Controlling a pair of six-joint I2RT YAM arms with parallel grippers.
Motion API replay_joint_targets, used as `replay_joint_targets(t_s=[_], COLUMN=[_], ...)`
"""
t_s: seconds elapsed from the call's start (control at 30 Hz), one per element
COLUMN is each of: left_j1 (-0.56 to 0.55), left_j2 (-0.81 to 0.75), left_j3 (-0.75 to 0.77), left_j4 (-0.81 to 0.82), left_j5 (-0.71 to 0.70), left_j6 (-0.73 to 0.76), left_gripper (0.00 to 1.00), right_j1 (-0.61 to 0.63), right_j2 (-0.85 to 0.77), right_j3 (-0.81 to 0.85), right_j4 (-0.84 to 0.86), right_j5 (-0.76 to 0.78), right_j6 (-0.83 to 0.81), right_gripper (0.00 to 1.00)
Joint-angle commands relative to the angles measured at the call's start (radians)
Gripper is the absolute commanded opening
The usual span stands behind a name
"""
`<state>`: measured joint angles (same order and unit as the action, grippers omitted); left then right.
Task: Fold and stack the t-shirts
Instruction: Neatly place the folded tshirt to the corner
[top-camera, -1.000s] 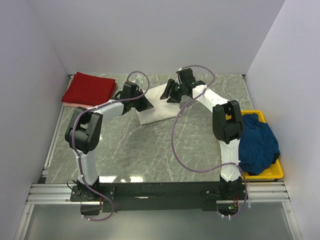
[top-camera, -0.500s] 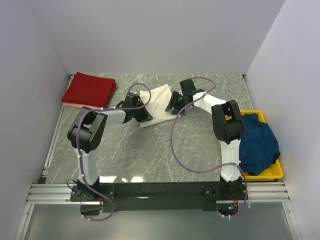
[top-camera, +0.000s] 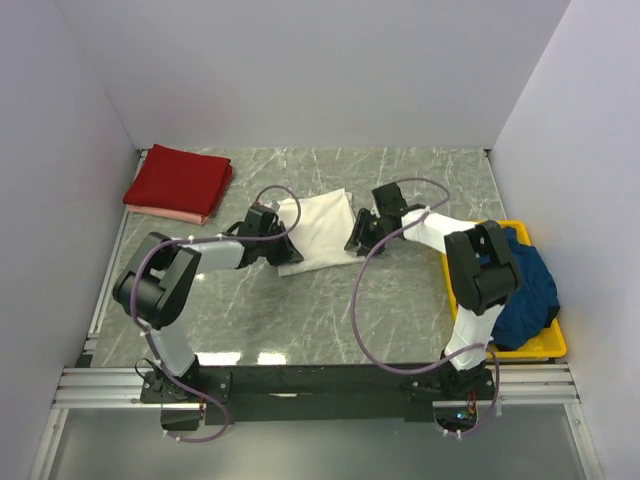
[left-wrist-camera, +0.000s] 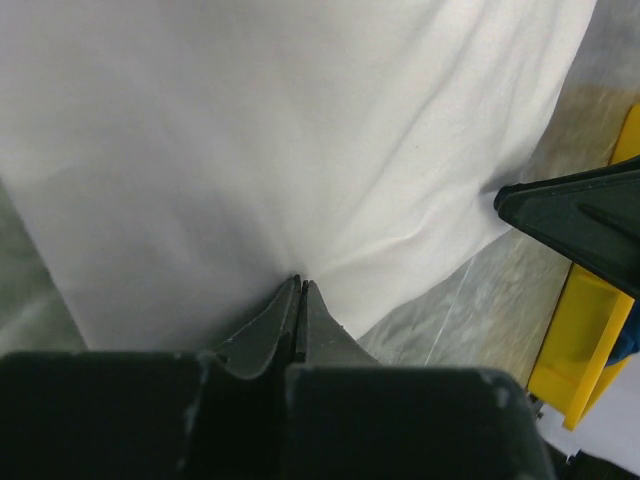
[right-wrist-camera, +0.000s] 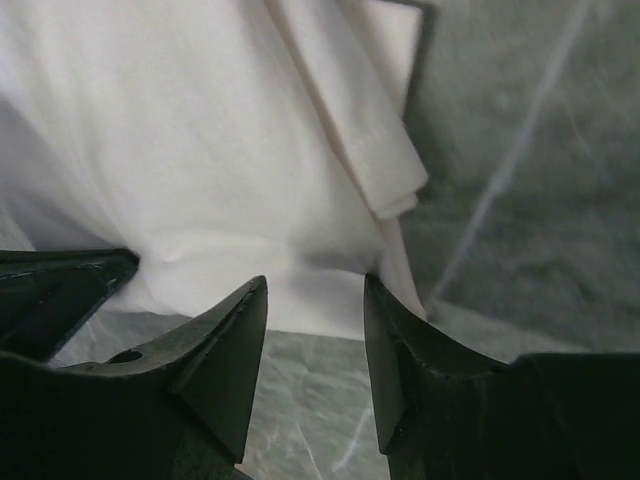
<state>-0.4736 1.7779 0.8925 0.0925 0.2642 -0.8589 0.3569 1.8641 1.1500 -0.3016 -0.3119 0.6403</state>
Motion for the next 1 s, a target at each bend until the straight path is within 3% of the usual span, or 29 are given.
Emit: replay_joint_targets(t_s=[0.0,0.33,0.37,0.47,0.57,0.97], left_j1=[-0.013,0.056,0.064,0.118,0.174,0.231], left_j2=[-0.096,-0.236,-0.253,-0.274,-0.261,-0.077], left_j3=[-0.058,0.013,0.016,-0.001,-0.021,0.025], left_j4=[-0.036,-0.197,-0.210,-0.226,-0.206,-0.128], left_j5=[-0.008,-0.077,-0.100,-0.128,-0.094,0.029], left_j6=[0.003,-0.023,-0.028,-0.048,-0.054,-0.015], left_gripper=[0.01,0.15,0.23,0.39,0.46,0.64], right_j1=[0.013,0.016,0.016,0.014,0.016,0.025], right_j2=[-0.111,-0.226,-0.217,-0.154,-0.066,0.208], right_j3=[-0.099,-0.009,0.007,0.091,0.155,0.470], right_j4=[-0.005,-0.050,-0.053,-0.054,-0.065,-0.223], right_j5=[0.036,0.051,0.053,0.071,0.077,0.295], right_j6=[-0.013,-0.044,-0.045,-0.053,-0.065,-0.151], right_gripper=[0.51,0.45,0.45,0.45,0.43,0.41])
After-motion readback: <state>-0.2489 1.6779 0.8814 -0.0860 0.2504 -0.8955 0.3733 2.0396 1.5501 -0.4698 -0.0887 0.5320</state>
